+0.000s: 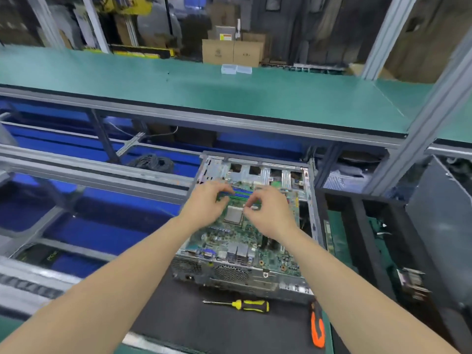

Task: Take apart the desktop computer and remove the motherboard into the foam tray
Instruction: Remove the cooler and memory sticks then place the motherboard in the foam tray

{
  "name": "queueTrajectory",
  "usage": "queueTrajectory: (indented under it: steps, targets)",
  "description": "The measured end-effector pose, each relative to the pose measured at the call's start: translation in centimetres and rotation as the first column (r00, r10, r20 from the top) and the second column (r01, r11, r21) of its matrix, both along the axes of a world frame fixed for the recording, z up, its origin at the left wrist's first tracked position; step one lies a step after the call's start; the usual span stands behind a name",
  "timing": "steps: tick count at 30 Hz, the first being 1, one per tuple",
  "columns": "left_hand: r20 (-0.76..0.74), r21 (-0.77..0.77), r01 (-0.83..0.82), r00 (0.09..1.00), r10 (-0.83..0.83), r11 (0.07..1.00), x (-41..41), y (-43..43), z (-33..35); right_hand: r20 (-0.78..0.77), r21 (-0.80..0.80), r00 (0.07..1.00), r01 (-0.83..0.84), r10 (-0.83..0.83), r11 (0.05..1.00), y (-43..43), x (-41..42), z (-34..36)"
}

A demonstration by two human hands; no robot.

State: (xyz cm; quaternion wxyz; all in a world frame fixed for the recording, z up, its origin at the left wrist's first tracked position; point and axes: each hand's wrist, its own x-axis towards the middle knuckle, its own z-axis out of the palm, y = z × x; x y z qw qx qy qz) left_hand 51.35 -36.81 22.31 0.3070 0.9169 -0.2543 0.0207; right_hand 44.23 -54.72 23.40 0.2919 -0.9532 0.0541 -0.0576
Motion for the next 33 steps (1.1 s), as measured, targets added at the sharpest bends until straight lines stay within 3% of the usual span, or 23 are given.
queueTrajectory:
  steps: [3,12,19,33]
  targets:
    - [0.055,0.102,0.068,0.996,-0.074,0.992,0.1,-0.5,-2.5,-0.011,-0.083,0.999,0.036,-0.037,0.996,1.2,-0.4,-1.9]
    - [0.052,0.115,0.051,0.997,-0.057,0.992,0.4,-0.7,-4.5,-0.024,-0.135,1.0,-0.011,0.008,0.991,1.5,-1.2,-2.5]
    - [0.041,0.253,0.002,0.999,-0.013,0.967,0.2,-2.1,-4.3,-0.07,-0.198,0.997,-0.029,0.016,0.98,1.5,-1.0,-2.8]
    - [0.072,0.246,-0.027,0.997,0.009,0.969,0.2,-1.8,-4.7,-0.056,-0.217,0.998,-0.01,-0.002,0.976,1.4,-0.6,-3.4]
